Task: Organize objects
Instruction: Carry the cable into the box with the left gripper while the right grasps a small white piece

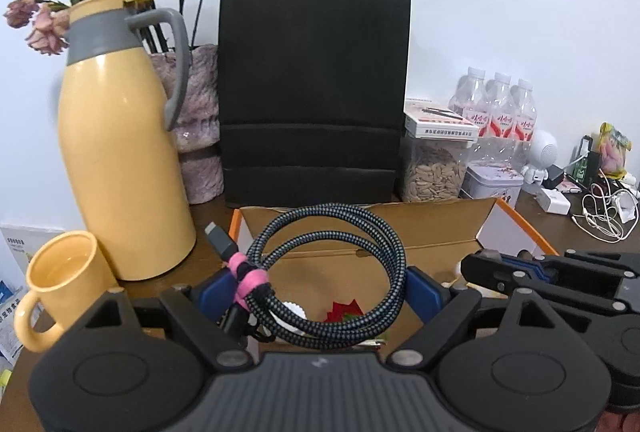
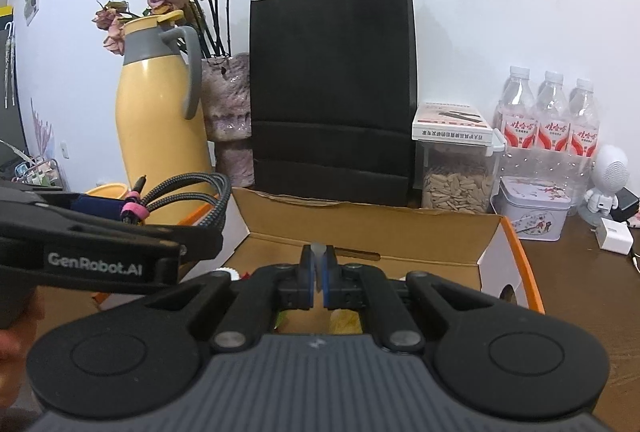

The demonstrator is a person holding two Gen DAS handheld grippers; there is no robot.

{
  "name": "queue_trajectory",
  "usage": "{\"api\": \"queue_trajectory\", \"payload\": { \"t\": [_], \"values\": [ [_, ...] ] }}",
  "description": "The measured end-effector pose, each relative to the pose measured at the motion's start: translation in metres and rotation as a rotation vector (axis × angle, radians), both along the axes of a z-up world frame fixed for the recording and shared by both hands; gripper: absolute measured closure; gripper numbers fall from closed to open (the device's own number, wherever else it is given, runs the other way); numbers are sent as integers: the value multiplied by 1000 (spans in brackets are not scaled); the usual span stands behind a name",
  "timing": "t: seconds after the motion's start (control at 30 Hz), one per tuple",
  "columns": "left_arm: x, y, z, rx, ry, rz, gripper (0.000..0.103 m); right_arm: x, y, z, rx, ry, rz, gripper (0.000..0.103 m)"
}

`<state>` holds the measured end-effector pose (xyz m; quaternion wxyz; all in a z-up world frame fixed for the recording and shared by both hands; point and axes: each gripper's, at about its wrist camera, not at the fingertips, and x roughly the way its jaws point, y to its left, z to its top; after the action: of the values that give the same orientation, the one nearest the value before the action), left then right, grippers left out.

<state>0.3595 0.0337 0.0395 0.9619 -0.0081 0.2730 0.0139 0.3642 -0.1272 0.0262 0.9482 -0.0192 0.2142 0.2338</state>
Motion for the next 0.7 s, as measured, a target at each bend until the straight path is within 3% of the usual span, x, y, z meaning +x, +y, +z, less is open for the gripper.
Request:
{"api": "queue_trajectory", "payload": {
  "t": [0.27, 0.37, 0.4, 0.43, 0.5, 0.7],
  "values": [
    [15, 0, -9, 26, 15, -16, 14, 9, 4, -9, -27, 23, 23, 98],
    [21, 3, -13, 11, 53, -14, 10, 10, 4, -12, -58, 36, 3, 93],
    [23, 5, -15, 0, 63, -3, 6, 11, 4, -13, -71, 44, -11, 79],
    [25, 7, -16, -8, 70, 11, 2, 12, 3, -14, -83, 48, -24, 41],
    [26, 11, -18, -15, 77, 41, 0, 10, 4, -16, -119, 25, -54, 0],
    [28, 18, -18, -24, 83, 65, 0, 12, 2, -17, -119, 39, -58, 0]
  ]
}}
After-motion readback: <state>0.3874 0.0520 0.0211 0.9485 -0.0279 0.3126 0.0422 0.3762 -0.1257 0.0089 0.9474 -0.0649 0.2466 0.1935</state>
